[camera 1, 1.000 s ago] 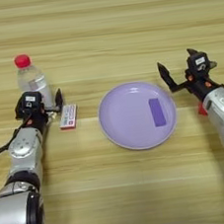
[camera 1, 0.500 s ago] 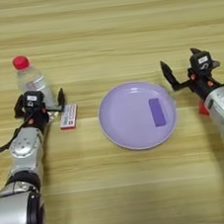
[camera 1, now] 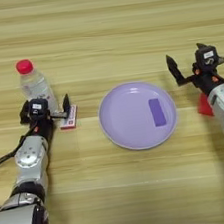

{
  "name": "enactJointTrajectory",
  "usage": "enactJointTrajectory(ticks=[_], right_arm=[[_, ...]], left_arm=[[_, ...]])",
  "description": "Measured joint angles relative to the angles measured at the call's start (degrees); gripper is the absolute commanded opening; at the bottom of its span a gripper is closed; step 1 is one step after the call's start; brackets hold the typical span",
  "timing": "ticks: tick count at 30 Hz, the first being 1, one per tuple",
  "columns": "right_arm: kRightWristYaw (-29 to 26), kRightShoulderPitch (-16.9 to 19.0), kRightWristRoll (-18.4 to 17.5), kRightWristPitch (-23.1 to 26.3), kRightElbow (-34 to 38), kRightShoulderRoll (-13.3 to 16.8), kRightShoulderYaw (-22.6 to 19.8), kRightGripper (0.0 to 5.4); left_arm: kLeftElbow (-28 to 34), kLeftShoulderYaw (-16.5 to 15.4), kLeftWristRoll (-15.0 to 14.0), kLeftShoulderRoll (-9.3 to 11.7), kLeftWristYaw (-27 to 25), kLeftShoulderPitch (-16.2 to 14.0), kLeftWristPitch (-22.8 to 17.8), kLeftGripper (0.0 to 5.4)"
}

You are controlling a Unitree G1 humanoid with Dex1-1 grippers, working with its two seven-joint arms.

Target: Move the objects on the table

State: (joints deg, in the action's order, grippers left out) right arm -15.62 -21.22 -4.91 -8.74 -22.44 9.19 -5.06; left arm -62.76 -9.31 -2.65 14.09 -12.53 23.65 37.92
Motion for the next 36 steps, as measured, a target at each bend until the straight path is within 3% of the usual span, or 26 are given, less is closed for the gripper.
enactJointTrajectory(ticks=[11, 22, 36], right_arm=[[0.04, 0.00, -0.02, -0.46, 0.00, 0.06, -0.10, 5.40], [0.05, 0.01, -0.18, -0.48, 0.37, 0.05, -0.07, 5.40], [0.17, 0.40, -0.18, -0.47, 1.86, -0.09, 0.28, 5.40]], left_arm=[[3.96, 0.49, -0.12, -0.31, 1.25, -2.98, 0.26, 5.38], [11.43, 0.62, -0.15, -1.61, 2.45, -8.55, -0.37, 5.38], [31.73, 2.48, -1.32, -2.68, 0.73, -19.83, -10.84, 5.38]])
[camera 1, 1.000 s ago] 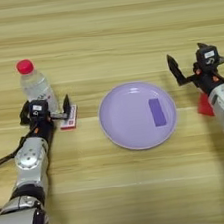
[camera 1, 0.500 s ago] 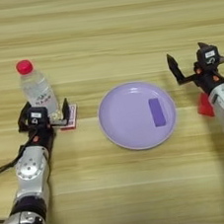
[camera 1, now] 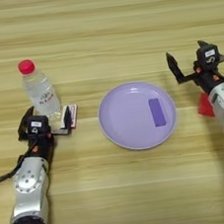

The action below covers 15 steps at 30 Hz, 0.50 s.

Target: Move the objects on the table

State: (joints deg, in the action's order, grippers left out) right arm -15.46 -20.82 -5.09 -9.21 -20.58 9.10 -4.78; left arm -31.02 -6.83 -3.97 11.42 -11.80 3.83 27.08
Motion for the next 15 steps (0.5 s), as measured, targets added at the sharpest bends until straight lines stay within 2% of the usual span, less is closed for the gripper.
enactJointTrajectory(ticks=[3, 15], right_arm=[[0.00, 0.10, 0.00, 0.00, 0.19, -0.07, 0.24, 5.40], [0.05, 0.11, 0.00, 0.01, 0.33, -0.40, 0.63, 5.40]], left_arm=[[4.22, 0.70, 0.05, -0.45, 0.05, -2.26, -2.49, 5.38], [13.28, 2.59, 0.17, -1.22, 0.35, -7.02, -9.17, 5.38]])
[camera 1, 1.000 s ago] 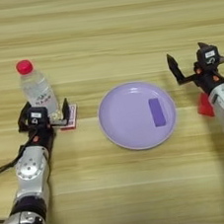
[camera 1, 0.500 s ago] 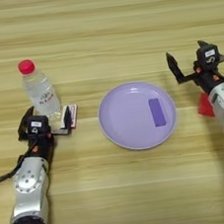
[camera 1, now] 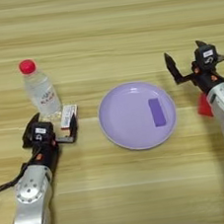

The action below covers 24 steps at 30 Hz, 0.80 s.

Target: Move the objects on the table

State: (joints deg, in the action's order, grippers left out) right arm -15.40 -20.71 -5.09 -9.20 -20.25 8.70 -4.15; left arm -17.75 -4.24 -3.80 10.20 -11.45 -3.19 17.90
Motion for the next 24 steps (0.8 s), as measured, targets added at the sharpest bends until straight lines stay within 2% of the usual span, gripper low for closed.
enactJointTrajectory(ticks=[6, 9, 14, 24], right_arm=[[0.01, 0.00, 0.00, 0.00, 0.00, -0.12, 0.07, 5.40], [0.02, 0.00, 0.00, 0.00, 0.00, -0.22, 0.12, 5.40], [0.03, -0.01, 0.00, 0.00, 0.00, -0.48, 0.22, 5.40], [0.06, -0.01, 0.00, -0.01, 0.00, -0.65, 0.22, 5.40]], left_arm=[[2.00, 0.16, 0.02, -0.06, 0.17, -0.82, -2.08, 5.38], [4.10, 1.09, 0.55, -0.47, 0.28, -2.58, -4.04, 5.38], [5.88, 2.08, 0.99, -0.84, 0.34, -3.09, -6.18, 5.38], [8.63, 3.72, 0.96, -1.89, -0.30, -4.99, -7.92, 5.38]])
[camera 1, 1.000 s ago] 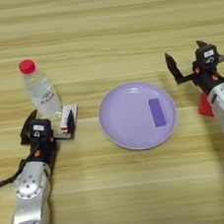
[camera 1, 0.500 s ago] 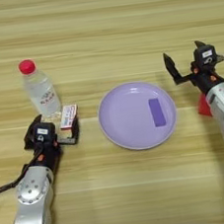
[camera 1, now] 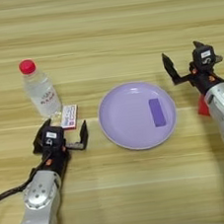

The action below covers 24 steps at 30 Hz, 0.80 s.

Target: Move the objects on the table

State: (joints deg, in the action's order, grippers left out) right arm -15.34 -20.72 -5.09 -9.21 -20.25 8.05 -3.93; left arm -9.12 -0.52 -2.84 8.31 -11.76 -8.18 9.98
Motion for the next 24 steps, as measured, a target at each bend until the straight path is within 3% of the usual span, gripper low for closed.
enactJointTrajectory(ticks=[7, 10, 13, 24], right_arm=[[0.05, 0.00, -0.01, 0.00, 0.00, -0.06, -0.02, 5.40], [0.06, 0.00, -0.02, -0.01, 0.00, -0.07, -0.08, 5.40], [0.07, 0.00, -0.02, -0.01, 0.00, -0.08, -0.14, 5.40], [0.07, 0.00, -0.04, -0.02, 0.00, -0.08, -0.32, 5.40]], left_arm=[[-0.23, 1.02, -0.59, -0.84, -0.96, 0.49, -0.72, 5.38], [-1.61, -0.49, -4.47, -1.53, -2.67, 1.91, -2.10, 5.38], [-3.56, -1.55, -6.20, -1.78, -3.29, 3.54, -2.70, 5.38], [-11.24, -3.58, -6.04, -1.87, -2.99, 8.16, 0.73, 5.38]])
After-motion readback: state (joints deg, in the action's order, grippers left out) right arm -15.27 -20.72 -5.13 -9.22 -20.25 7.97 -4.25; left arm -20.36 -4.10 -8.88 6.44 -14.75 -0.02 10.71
